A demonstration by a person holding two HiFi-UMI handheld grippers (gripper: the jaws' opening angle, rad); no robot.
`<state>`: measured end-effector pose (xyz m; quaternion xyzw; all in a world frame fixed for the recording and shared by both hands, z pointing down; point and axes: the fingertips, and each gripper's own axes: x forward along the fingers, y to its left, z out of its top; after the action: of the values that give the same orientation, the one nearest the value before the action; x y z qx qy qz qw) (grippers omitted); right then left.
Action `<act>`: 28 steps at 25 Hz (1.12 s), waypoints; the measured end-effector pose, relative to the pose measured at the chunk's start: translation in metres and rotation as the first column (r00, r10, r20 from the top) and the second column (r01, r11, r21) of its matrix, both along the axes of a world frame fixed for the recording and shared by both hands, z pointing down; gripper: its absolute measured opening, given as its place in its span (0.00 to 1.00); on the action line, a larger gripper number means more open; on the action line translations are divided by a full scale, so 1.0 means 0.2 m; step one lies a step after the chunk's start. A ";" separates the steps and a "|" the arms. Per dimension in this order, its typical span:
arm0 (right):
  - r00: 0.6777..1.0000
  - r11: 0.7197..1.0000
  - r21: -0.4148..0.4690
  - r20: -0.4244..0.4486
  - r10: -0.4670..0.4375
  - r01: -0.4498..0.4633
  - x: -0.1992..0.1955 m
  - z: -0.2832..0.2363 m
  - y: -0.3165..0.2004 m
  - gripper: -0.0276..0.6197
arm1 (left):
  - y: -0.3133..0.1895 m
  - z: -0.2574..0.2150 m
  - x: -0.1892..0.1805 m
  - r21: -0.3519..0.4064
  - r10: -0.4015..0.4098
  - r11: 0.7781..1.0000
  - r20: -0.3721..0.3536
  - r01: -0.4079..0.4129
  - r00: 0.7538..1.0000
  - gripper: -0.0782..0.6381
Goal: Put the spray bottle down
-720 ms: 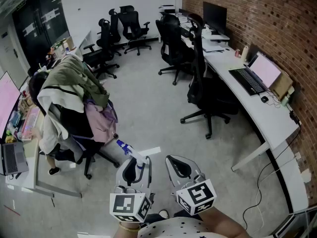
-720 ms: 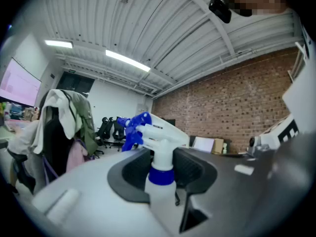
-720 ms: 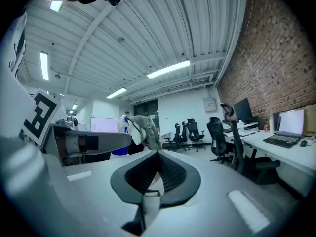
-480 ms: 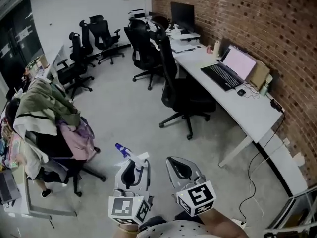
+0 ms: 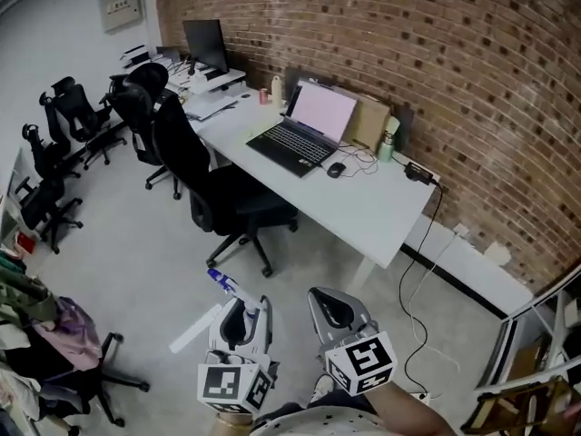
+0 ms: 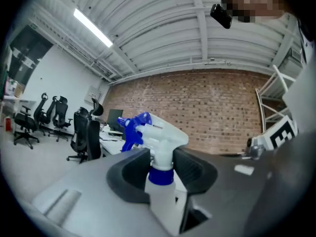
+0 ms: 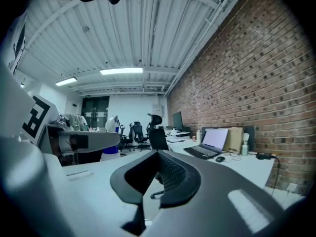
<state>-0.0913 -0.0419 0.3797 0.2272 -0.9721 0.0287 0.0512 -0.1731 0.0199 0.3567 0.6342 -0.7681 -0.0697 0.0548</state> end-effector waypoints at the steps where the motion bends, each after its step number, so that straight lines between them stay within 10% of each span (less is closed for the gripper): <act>1: 1.000 1.000 0.004 -0.001 0.023 -0.023 0.07 0.00 -0.10 0.04 | -0.11 0.00 0.06 0.002 0.026 1.000 -0.004 -0.025 1.000 0.31; 15: 0.954 0.953 0.032 0.001 0.300 -0.300 0.57 0.09 -1.06 0.04 | -1.33 0.10 0.53 0.003 0.311 0.950 -0.001 -0.311 0.950 0.31; 28: 0.894 0.894 0.002 0.001 0.449 -0.449 0.52 0.14 -1.89 0.04 | -2.24 0.14 0.48 -0.003 0.424 0.905 0.036 -0.425 0.905 0.31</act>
<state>0.0131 -0.4191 0.4068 0.4453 -0.8935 0.0388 0.0428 -0.0766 -0.4284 0.3854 0.7873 -0.6124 -0.0467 0.0536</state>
